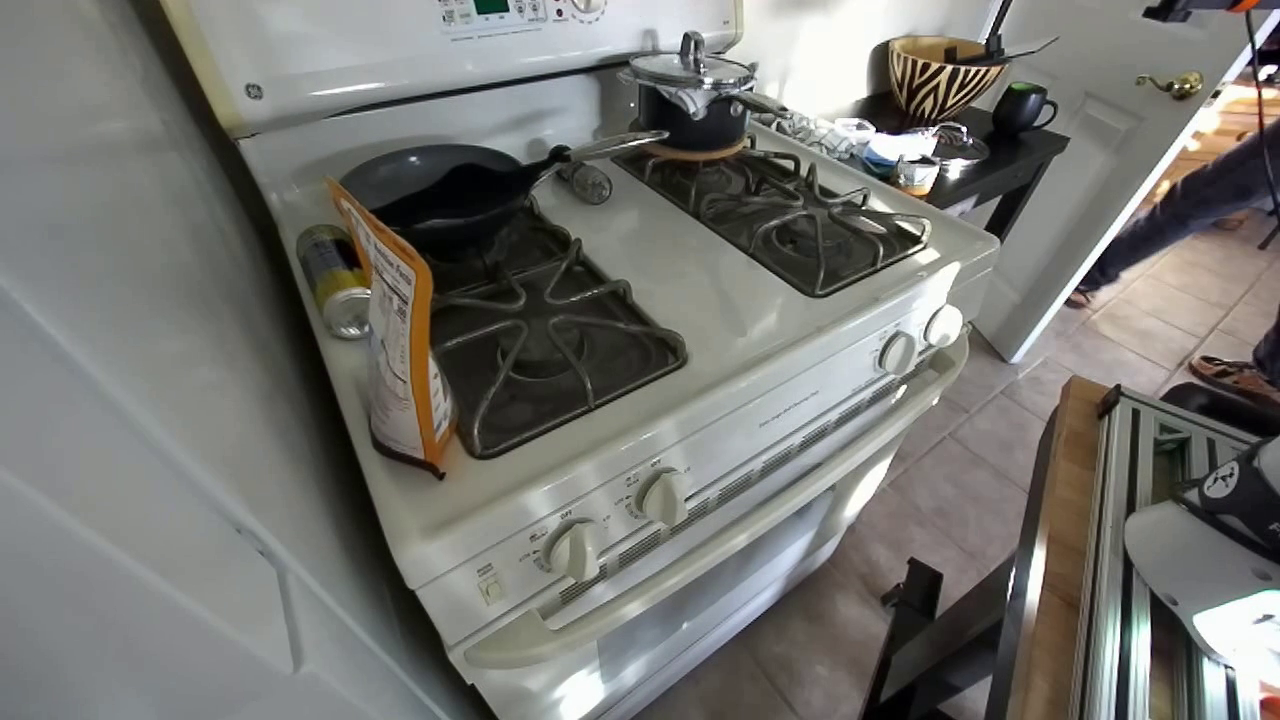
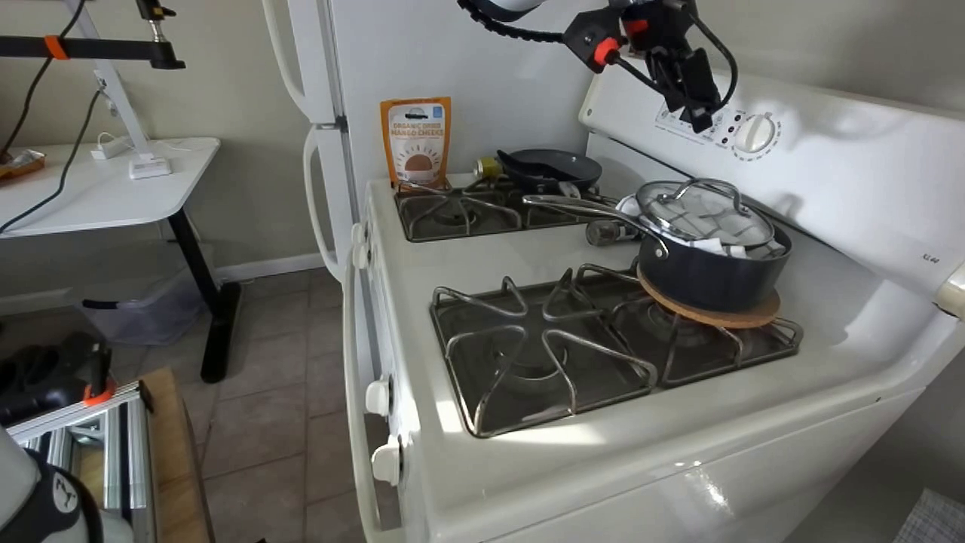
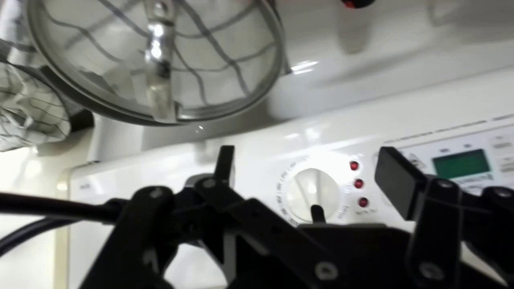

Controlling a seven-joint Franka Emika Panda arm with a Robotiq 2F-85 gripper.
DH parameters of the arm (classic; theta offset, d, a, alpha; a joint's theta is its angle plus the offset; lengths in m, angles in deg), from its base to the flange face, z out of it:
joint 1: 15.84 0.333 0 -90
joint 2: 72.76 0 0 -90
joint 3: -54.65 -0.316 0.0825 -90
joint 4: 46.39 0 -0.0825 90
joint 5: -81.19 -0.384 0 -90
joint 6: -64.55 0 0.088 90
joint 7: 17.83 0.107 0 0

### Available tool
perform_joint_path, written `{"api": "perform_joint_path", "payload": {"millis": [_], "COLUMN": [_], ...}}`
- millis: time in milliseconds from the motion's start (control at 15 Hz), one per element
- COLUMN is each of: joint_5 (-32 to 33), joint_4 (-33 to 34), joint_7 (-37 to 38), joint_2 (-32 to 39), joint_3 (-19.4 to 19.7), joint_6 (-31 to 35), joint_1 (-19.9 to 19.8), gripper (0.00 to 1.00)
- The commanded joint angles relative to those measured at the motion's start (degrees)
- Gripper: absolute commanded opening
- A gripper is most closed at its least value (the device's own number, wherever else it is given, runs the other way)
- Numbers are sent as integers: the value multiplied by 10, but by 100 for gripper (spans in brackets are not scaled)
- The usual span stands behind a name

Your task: Move the lid from the pan to the pot

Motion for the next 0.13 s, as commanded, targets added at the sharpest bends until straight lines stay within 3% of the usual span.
{"api": "perform_joint_path", "payload": {"millis": [0,67], "joint_5": [-26,-11], "joint_4": [-47,-11], "joint_7": [-83,-47], "joint_2": [-33,-11], "joint_3": [-25,-9], "joint_6": [95,53], "joint_1": [-10,2], "gripper": [100,100]}}
